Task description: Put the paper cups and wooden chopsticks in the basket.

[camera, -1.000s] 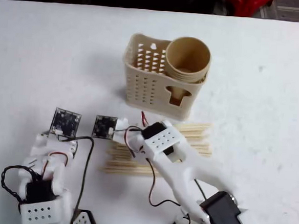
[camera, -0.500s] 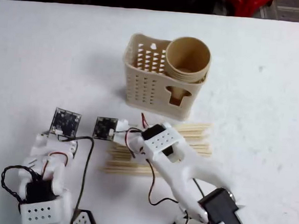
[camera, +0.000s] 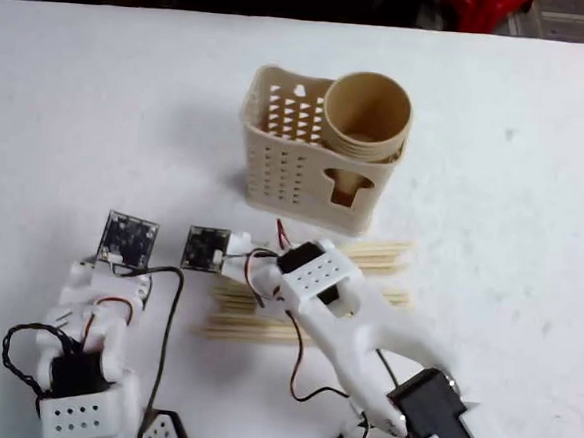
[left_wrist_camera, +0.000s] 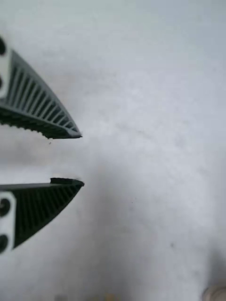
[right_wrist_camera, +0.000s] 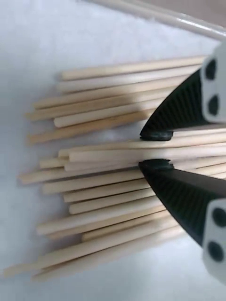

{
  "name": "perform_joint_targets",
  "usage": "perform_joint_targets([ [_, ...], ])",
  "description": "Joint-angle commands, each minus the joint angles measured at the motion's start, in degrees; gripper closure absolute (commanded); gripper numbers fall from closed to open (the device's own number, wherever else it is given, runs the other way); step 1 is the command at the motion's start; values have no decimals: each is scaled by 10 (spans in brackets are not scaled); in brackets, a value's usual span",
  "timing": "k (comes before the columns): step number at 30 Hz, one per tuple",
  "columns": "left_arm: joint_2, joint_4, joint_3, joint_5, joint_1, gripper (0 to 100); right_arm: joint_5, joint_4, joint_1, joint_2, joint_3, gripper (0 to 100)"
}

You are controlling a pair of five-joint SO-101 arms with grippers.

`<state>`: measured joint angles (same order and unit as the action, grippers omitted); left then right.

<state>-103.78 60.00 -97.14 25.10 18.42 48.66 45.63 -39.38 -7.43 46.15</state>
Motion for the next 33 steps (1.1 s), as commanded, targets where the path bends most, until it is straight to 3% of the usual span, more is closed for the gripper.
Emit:
perform_joint_targets([
  [1, -7, 1, 2, 6, 2, 843, -13, 12, -2, -33, -5, 962],
  [14, -7, 1, 2, 6, 2, 843, -18, 72, 3, -175, -10, 982],
  [19, -7, 1, 2, 6, 2, 843, -112, 114, 42, -249, -106, 982],
  [25, -7, 1, 2, 6, 2, 843, -280, 116, 66, -289, -343, 982],
  [28, -7, 1, 2, 6, 2, 843, -324, 71, 66, -282, -441, 982],
  [33, -7, 1, 2, 6, 2, 843, -330, -65, 66, -227, -519, 981],
])
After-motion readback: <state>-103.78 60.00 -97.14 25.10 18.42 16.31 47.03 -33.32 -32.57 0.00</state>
